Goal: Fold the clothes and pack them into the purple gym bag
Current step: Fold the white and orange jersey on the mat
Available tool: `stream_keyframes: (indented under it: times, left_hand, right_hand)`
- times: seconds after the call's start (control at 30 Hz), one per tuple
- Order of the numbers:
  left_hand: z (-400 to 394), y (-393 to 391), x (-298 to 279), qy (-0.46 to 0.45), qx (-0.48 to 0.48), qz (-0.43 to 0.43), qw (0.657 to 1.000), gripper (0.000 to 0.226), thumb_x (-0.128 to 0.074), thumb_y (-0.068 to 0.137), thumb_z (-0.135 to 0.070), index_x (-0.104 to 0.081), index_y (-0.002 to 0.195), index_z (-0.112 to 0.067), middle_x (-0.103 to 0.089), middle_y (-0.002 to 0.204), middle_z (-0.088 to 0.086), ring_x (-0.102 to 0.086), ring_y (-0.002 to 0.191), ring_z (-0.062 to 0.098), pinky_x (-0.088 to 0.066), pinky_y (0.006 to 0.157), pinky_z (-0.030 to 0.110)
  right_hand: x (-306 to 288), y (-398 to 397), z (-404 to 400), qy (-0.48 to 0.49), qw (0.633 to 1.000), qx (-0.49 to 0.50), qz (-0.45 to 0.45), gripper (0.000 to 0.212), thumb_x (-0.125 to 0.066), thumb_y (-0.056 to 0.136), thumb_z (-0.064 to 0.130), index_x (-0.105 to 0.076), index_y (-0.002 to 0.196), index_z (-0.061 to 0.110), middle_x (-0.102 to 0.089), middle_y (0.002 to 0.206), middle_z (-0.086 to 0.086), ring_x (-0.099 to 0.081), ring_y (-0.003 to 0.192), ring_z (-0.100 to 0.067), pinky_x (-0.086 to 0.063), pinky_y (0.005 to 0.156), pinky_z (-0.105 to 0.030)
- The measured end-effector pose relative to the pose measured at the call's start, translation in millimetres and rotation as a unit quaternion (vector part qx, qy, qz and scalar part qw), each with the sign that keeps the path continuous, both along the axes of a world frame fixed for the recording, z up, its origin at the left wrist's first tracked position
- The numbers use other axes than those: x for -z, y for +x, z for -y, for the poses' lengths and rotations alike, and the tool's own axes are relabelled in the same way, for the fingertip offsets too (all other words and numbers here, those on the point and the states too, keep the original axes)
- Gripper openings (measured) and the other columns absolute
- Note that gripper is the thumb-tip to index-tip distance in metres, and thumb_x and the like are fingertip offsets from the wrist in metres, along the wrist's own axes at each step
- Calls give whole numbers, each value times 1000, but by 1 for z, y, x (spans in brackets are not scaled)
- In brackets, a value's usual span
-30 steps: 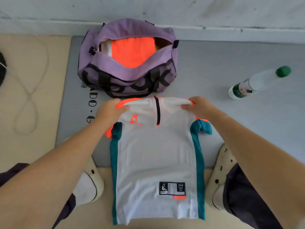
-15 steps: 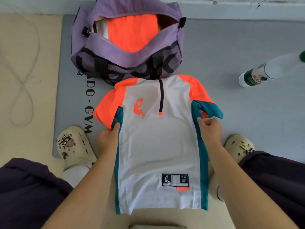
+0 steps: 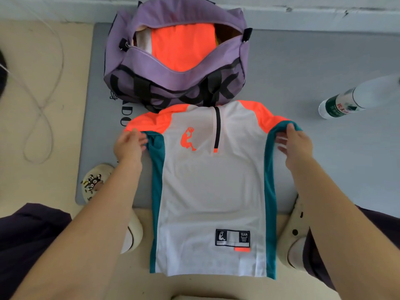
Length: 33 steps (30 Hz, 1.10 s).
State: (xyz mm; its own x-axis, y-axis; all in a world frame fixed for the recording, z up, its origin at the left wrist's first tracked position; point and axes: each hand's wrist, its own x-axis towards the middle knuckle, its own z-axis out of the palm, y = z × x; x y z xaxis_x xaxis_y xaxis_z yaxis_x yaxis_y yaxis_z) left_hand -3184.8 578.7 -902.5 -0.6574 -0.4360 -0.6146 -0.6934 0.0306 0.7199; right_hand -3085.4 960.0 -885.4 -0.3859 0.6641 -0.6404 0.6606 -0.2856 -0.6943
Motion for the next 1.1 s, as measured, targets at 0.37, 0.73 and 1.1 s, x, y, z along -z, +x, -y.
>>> stream_keyframes:
  times: [0.37, 0.73, 1.1]
  left_hand:
    - [-11, 50, 33, -88, 115, 156, 977, 39, -67, 85, -45, -56, 71, -10, -59, 72, 7, -54, 68, 24, -44, 64, 31]
    - [13, 49, 18, 180, -2, 100, 979, 17, -62, 92, -26, -68, 105, -17, -70, 112, 5, -68, 89, 17, -51, 85, 32]
    - [25, 56, -4, 286, -28, 62, 956, 17, -62, 93, -17, -67, 109, -16, -74, 97, 0, -71, 86, 14, -55, 77, 27]
  right_hand:
    - [29, 40, 22, 36, 974, -155, 163, 36, -68, 85, 41, -59, 70, 10, -57, 65, -3, -52, 67, -23, -45, 66, -36]
    - [24, 58, 11, -161, 987, -15, 9, 17, -71, 87, 21, -59, 83, 10, -65, 77, -7, -62, 68, -21, -52, 64, -34]
    - [13, 66, -10, -152, 988, -30, -21, 10, -65, 92, 24, -61, 85, 17, -55, 70, 4, -53, 69, -14, -43, 67, -29]
